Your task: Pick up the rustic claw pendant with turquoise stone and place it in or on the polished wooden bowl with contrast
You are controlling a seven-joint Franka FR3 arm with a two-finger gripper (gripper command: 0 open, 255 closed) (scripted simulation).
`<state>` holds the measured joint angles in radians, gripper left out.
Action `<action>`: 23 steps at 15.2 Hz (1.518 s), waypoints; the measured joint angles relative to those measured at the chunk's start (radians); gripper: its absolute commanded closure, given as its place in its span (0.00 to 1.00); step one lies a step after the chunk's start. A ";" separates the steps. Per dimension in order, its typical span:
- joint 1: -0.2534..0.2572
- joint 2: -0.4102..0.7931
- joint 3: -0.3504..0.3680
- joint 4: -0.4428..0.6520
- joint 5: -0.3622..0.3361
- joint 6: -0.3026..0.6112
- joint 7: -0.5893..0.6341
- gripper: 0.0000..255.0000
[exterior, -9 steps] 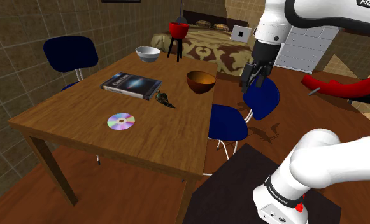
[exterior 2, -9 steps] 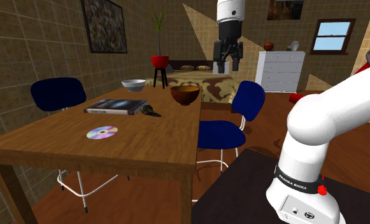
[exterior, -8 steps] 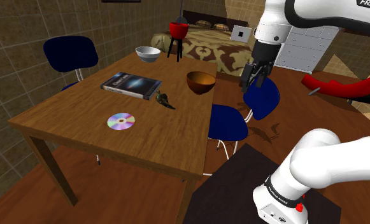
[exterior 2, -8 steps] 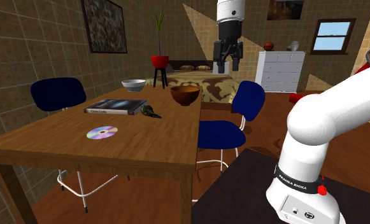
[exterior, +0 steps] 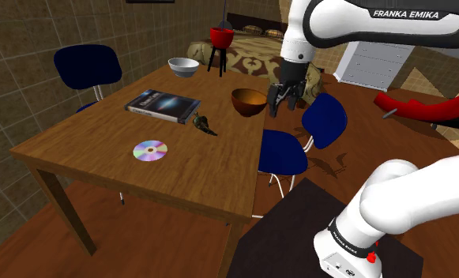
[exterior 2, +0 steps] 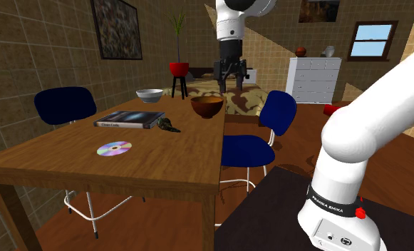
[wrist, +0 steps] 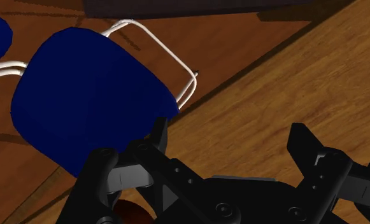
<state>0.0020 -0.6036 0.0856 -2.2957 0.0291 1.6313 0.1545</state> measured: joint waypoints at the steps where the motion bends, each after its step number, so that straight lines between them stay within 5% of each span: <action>1: 0.000 0.043 0.006 0.018 0.000 0.025 0.004 0.00; 12: 0.014 0.457 0.072 0.242 -0.026 0.210 0.068 0.00; 23: 0.049 0.877 0.096 0.610 -0.103 0.248 0.121 0.00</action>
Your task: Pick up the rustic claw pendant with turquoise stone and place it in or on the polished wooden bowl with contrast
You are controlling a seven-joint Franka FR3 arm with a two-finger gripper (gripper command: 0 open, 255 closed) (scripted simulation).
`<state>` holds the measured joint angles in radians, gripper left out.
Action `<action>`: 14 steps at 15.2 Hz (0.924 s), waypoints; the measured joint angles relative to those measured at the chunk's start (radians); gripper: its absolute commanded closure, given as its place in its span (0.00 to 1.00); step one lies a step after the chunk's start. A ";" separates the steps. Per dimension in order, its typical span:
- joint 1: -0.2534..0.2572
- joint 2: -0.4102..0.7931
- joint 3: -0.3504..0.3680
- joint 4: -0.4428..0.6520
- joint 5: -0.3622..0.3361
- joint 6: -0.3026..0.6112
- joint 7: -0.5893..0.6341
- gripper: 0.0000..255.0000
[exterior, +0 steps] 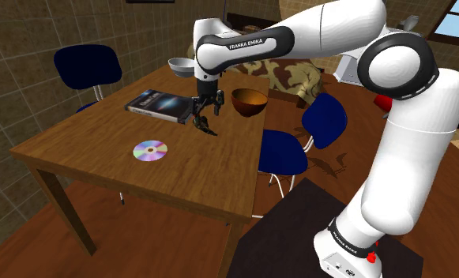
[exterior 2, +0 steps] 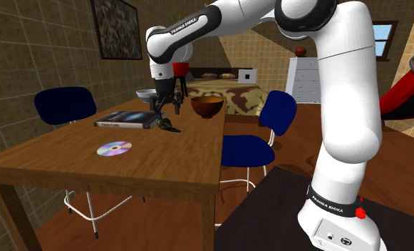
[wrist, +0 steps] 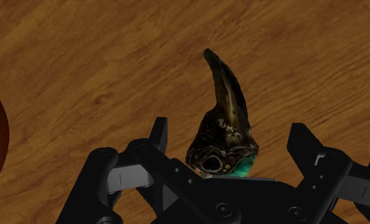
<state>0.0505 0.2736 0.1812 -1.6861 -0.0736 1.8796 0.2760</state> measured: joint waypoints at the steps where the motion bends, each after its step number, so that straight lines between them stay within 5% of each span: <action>1: 0.002 0.013 0.000 0.006 -0.003 0.006 0.003 0.00; 14: 0.003 0.041 -0.002 -0.056 -0.010 0.096 0.008 0.00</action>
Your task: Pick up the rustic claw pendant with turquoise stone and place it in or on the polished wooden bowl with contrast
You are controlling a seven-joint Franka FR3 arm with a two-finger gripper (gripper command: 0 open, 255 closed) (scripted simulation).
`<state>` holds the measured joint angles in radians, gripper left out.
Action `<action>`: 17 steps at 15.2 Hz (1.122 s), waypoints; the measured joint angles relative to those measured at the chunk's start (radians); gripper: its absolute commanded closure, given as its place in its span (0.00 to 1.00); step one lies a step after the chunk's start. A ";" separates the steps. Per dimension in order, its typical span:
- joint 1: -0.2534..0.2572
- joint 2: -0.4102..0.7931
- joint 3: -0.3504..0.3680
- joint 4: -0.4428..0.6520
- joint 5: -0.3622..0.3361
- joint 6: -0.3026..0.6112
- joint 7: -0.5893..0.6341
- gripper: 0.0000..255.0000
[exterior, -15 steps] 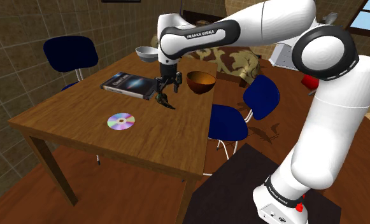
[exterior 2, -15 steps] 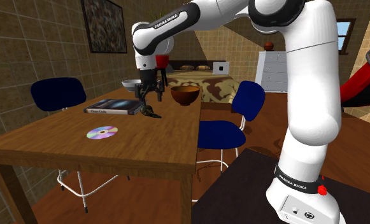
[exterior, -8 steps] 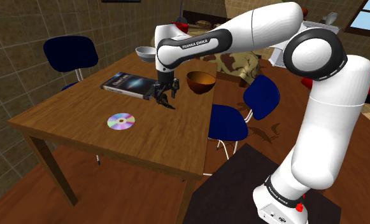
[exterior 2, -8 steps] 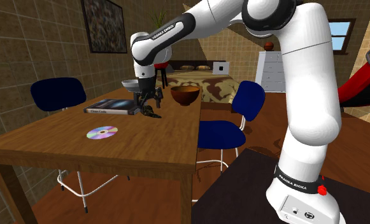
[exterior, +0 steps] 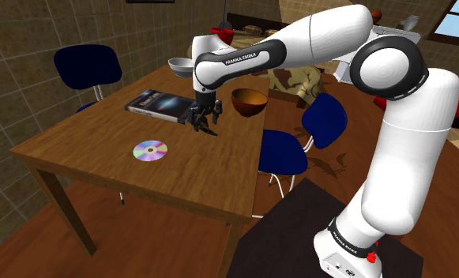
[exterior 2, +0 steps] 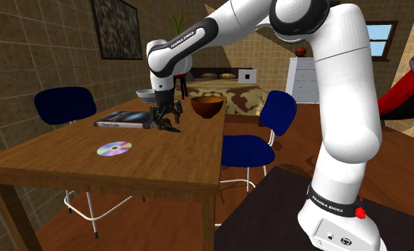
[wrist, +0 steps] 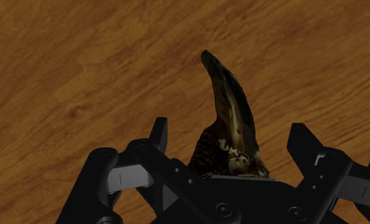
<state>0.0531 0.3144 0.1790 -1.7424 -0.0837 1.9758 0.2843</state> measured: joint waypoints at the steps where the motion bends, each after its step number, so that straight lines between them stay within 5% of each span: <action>1: 0.000 0.000 0.000 0.000 0.000 0.000 0.000 1.00; 17: 0.000 -0.021 0.002 0.037 0.005 -0.058 -0.004 1.00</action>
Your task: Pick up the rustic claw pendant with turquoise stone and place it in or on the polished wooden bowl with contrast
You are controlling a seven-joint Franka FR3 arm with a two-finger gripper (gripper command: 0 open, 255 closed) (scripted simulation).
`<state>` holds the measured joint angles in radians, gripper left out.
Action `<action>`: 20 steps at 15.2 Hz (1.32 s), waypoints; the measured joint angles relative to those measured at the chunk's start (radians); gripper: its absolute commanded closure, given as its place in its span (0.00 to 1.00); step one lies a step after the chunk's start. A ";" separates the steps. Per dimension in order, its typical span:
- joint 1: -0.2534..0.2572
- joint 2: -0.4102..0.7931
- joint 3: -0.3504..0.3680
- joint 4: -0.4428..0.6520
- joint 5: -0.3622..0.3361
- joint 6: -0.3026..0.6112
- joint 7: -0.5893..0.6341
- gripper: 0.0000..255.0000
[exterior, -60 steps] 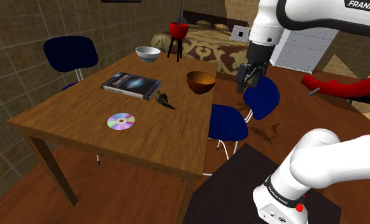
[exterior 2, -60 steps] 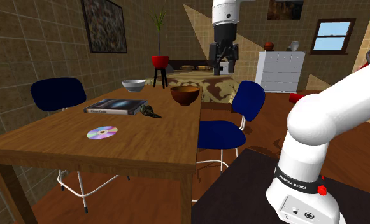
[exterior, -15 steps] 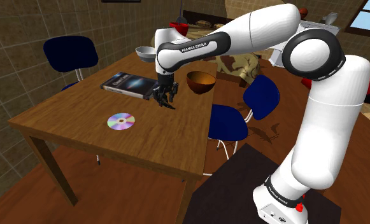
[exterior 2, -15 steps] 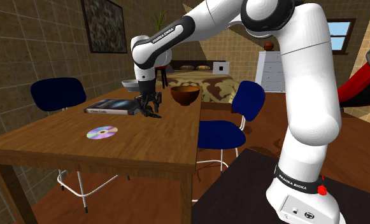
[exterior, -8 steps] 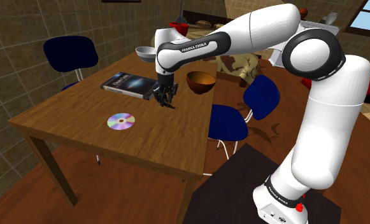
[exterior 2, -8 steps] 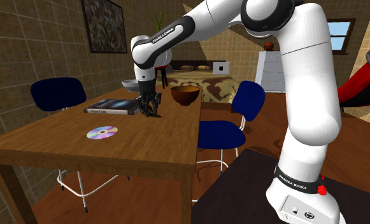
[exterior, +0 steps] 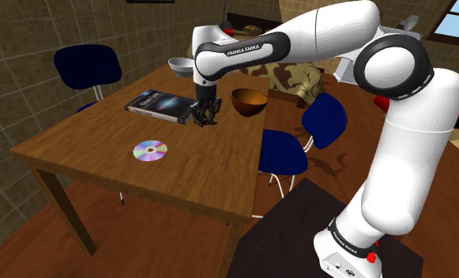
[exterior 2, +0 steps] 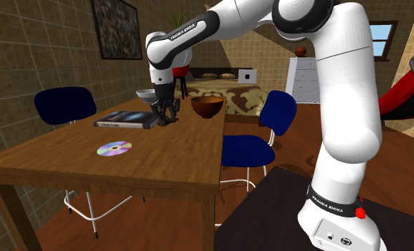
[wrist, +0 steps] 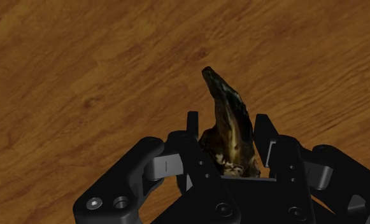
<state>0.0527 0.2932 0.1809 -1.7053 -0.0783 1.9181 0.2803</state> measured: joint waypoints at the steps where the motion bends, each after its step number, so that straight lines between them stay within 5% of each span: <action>1: -0.001 -0.003 0.000 0.008 0.001 -0.011 -0.002 1.00; 20: 0.004 -0.028 0.004 0.232 0.009 -0.259 -0.012 1.00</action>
<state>0.0565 0.2654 0.1851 -1.4729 -0.0695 1.6588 0.2686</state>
